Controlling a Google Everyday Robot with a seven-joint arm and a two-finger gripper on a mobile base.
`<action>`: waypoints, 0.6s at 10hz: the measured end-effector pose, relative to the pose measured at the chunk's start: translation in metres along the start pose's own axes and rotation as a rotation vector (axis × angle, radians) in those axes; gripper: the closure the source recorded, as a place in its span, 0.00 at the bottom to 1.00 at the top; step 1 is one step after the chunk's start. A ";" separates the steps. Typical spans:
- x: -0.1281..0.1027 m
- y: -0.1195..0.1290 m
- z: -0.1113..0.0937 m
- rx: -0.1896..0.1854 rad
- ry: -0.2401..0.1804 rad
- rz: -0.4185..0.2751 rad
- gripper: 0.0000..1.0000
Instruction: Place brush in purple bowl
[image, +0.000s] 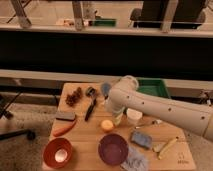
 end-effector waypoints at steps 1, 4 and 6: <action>-0.004 -0.004 0.004 0.000 0.003 -0.007 0.20; -0.018 -0.020 0.017 -0.002 0.007 -0.035 0.20; -0.020 -0.030 0.023 0.001 0.014 -0.045 0.20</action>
